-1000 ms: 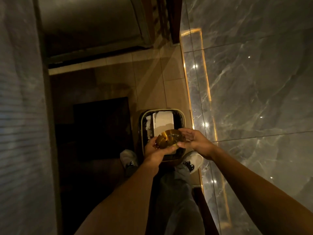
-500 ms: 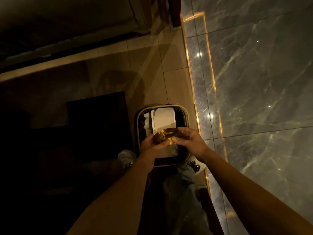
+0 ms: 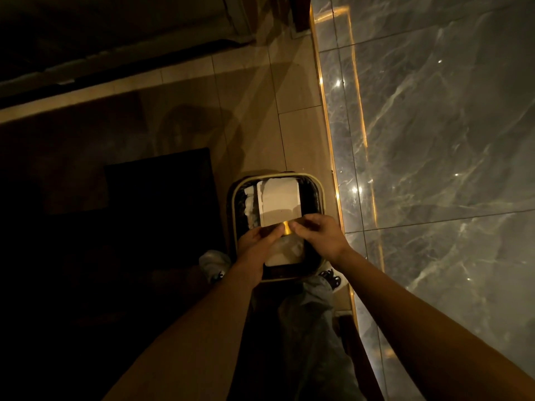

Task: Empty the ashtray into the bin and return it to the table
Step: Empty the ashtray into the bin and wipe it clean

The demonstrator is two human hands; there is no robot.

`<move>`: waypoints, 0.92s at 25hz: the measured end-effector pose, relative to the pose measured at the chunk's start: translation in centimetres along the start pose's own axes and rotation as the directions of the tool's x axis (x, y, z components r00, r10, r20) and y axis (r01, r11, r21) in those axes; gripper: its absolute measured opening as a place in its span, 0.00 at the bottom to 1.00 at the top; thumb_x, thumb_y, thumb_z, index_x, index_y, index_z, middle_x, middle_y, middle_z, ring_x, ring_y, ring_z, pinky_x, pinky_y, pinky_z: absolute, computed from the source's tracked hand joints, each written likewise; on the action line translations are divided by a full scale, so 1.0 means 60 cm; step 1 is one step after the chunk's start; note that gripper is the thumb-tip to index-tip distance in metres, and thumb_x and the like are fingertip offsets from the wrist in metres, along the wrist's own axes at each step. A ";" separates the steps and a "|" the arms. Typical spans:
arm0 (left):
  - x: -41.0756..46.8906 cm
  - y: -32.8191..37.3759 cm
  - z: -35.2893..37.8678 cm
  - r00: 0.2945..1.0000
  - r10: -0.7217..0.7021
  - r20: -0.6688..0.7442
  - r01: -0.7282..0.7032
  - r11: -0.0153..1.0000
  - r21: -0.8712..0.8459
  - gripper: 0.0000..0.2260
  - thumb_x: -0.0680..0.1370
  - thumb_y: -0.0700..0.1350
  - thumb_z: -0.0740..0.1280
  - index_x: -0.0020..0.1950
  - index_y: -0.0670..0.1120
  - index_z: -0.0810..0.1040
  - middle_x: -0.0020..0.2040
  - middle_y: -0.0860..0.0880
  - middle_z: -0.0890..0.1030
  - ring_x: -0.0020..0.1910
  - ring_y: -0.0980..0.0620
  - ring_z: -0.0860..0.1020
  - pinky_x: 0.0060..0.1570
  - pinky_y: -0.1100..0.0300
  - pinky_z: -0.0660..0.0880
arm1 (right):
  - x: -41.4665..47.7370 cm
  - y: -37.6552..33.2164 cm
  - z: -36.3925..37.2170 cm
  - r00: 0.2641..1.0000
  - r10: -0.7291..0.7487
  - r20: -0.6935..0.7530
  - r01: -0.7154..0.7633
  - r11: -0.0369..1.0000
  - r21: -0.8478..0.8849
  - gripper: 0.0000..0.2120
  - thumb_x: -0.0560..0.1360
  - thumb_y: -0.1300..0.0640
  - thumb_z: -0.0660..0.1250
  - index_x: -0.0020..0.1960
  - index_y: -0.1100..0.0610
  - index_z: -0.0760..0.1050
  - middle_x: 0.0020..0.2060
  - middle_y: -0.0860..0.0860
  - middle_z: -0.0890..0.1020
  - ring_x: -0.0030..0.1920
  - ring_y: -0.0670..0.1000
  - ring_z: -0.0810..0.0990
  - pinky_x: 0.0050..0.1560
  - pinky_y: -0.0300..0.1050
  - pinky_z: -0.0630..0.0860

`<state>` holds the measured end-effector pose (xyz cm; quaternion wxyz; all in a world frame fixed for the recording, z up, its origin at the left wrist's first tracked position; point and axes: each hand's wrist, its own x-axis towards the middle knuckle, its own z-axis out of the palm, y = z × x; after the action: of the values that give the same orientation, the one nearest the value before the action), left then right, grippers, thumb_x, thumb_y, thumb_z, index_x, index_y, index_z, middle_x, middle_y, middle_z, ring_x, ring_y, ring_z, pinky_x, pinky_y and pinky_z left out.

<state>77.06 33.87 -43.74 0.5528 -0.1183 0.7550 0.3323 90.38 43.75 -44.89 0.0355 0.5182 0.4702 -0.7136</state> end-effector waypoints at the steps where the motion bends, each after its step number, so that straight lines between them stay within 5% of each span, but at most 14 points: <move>1: 0.001 0.001 0.000 1.000 -0.001 0.000 0.001 1.000 -0.003 0.18 0.70 0.49 0.77 0.58 0.46 0.83 0.54 0.46 0.85 0.55 0.47 0.83 0.58 0.50 0.79 | 0.002 -0.001 0.001 1.000 0.004 0.002 -0.004 1.000 0.000 0.22 0.71 0.45 0.71 0.57 0.60 0.79 0.51 0.54 0.83 0.53 0.51 0.81 0.55 0.47 0.79; 12: 0.001 0.010 0.008 0.999 -0.025 -0.034 0.026 1.000 0.016 0.31 0.59 0.64 0.76 0.57 0.50 0.83 0.56 0.48 0.85 0.57 0.46 0.81 0.61 0.44 0.77 | 0.017 -0.011 0.010 0.997 0.060 -0.038 -0.063 0.995 -0.074 0.18 0.74 0.46 0.69 0.50 0.62 0.82 0.45 0.59 0.85 0.48 0.57 0.83 0.51 0.51 0.79; 18: 0.000 0.014 0.008 0.996 -0.021 -0.091 0.029 0.996 0.087 0.20 0.73 0.58 0.71 0.60 0.48 0.81 0.57 0.47 0.83 0.58 0.46 0.79 0.63 0.47 0.75 | 0.023 -0.013 0.015 0.995 0.095 -0.040 -0.099 0.988 -0.119 0.22 0.74 0.43 0.67 0.46 0.64 0.81 0.43 0.64 0.83 0.46 0.60 0.82 0.47 0.50 0.77; 23: -0.006 0.022 0.017 0.993 0.000 -0.122 0.025 0.978 0.205 0.22 0.79 0.59 0.62 0.66 0.48 0.77 0.62 0.45 0.80 0.62 0.44 0.77 0.65 0.47 0.72 | 0.032 -0.019 0.023 0.984 0.145 -0.107 -0.156 0.981 -0.112 0.24 0.75 0.42 0.66 0.45 0.65 0.81 0.40 0.60 0.83 0.42 0.55 0.81 0.40 0.42 0.73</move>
<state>77.22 35.42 -43.08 0.5172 -0.0853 0.8168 0.2409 87.91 44.24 -45.62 0.0971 0.5838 0.4726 -0.6530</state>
